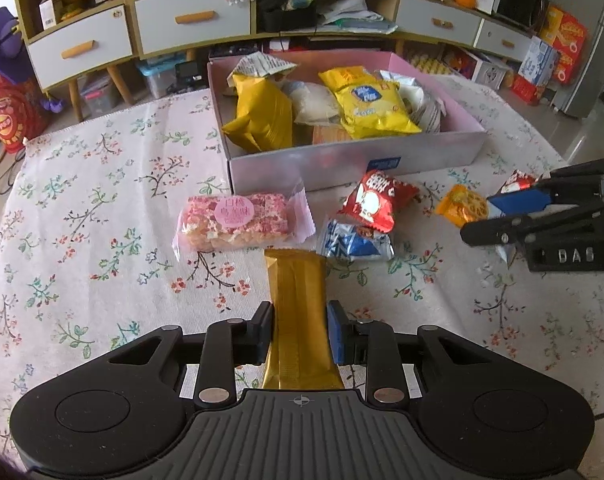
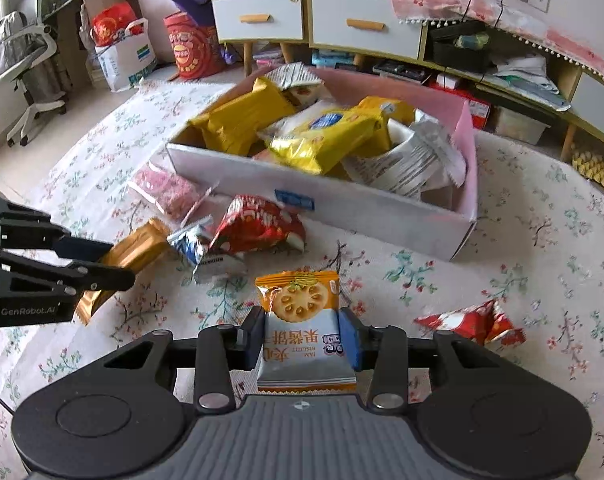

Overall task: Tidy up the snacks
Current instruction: 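Grasp the gold-wrapped bar with the left gripper while the right grasps the lotus biscuit packet, then carry the gold bar and lotus packet into the pink box and open both grippers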

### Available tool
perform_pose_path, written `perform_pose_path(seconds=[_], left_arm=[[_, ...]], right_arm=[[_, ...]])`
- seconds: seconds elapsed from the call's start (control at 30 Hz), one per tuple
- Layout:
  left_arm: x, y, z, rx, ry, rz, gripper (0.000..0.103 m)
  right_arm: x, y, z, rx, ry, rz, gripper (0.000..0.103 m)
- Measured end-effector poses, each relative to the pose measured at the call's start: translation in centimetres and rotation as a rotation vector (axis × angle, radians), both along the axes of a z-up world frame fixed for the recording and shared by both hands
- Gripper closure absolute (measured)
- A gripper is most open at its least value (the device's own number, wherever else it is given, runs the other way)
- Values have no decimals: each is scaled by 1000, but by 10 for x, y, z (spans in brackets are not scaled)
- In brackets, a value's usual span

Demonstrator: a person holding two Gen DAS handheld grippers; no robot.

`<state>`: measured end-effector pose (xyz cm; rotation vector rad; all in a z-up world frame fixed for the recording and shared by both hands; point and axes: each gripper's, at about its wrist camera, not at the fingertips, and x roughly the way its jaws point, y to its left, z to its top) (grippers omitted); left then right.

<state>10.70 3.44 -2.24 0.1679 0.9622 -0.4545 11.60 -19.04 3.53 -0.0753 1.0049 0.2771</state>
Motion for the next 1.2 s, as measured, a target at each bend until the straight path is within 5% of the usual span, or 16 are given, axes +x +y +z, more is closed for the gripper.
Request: perform_pose_path(seconds=[0.57, 1.2], left_arm=[[-6, -2, 42, -98, -59, 14, 77], [86, -55, 40, -92, -147, 90, 77]], right_arm=[[17, -42, 33, 75, -90, -160, 84], [56, -68, 30, 189, -185, -267, 84]])
